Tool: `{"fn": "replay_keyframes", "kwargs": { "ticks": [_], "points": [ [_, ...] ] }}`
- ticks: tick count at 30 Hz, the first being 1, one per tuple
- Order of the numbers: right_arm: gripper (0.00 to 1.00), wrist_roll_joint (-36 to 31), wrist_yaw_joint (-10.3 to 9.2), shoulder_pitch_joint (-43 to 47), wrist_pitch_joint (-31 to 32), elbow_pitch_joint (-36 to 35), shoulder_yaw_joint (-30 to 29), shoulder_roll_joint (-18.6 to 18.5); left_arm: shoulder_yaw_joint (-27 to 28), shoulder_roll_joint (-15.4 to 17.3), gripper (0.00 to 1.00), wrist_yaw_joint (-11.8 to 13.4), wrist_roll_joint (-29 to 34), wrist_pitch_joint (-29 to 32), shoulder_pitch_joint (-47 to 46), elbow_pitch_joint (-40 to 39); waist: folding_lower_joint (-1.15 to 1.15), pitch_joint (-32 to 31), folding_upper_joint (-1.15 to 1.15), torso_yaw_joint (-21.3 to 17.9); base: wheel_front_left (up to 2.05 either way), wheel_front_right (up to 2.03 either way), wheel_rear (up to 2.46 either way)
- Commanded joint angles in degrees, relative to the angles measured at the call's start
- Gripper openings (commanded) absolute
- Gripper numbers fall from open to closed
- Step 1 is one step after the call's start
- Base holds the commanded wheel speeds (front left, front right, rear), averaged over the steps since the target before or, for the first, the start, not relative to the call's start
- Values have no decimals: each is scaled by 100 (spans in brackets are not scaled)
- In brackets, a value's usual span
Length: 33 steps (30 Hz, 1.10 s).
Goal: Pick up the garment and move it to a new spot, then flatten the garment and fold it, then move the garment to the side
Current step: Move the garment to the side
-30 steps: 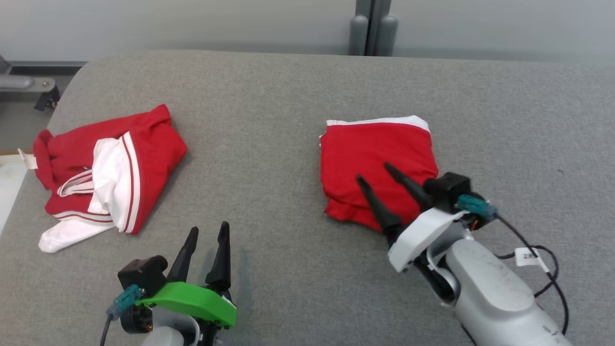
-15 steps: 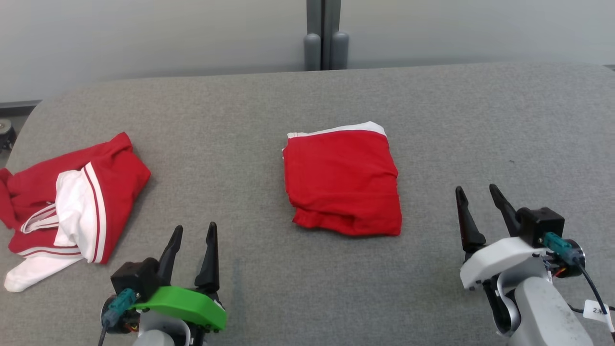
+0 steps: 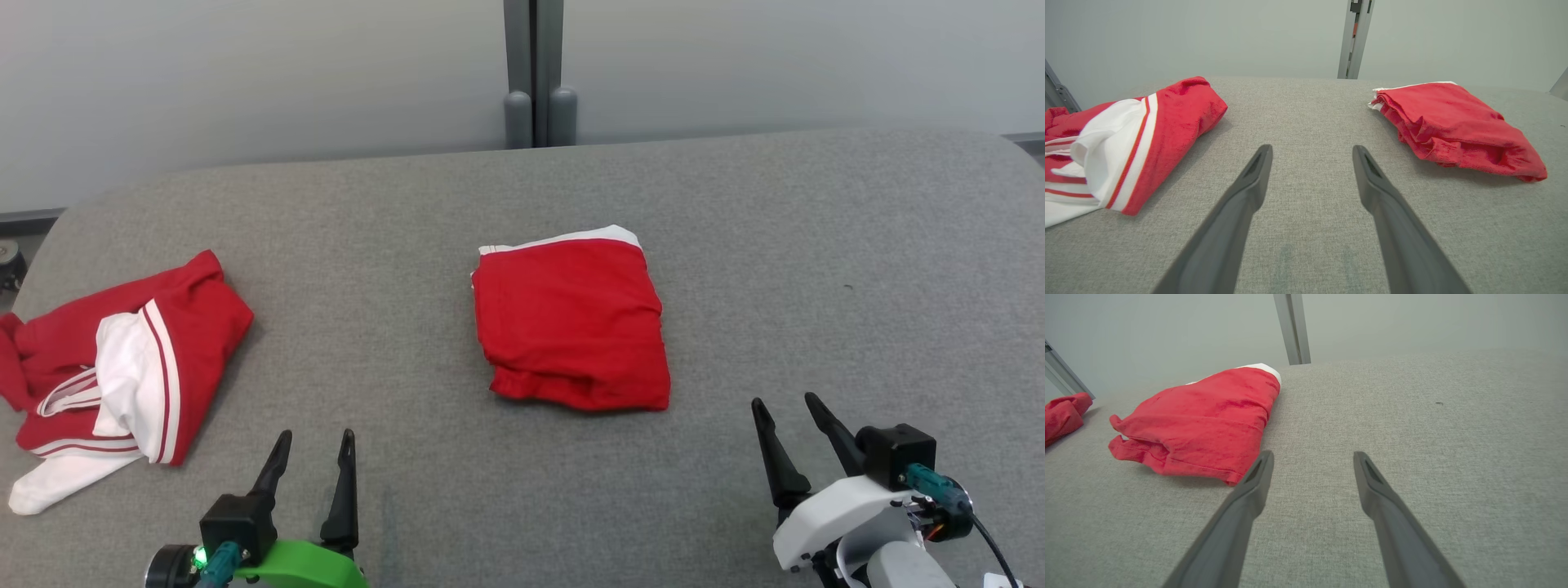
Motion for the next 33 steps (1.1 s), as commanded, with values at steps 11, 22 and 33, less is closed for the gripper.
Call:
{"fn": "replay_keyframes", "kwargs": {
  "ticks": [11, 22, 33],
  "points": [
    [100, -90, -8, -1310, -10, 242, 307, -18, 48, -67, 100, 22, 296, -4, -431, -158, 0, 998, 0, 386, 0, 0, 0],
    [100, -219, -9, -2821, 46, 1804, 569, -17, -291, -70, 100, 17, 160, -4, -971, -40, 0, 1707, 0, 763, 0, 0, 0],
    [0, -87, -18, -2829, 19, 2739, 702, -57, -384, -5, 100, 16, 187, -4, -914, -88, 0, 1511, 0, -18, 0, 0, 0]
  ]
}}
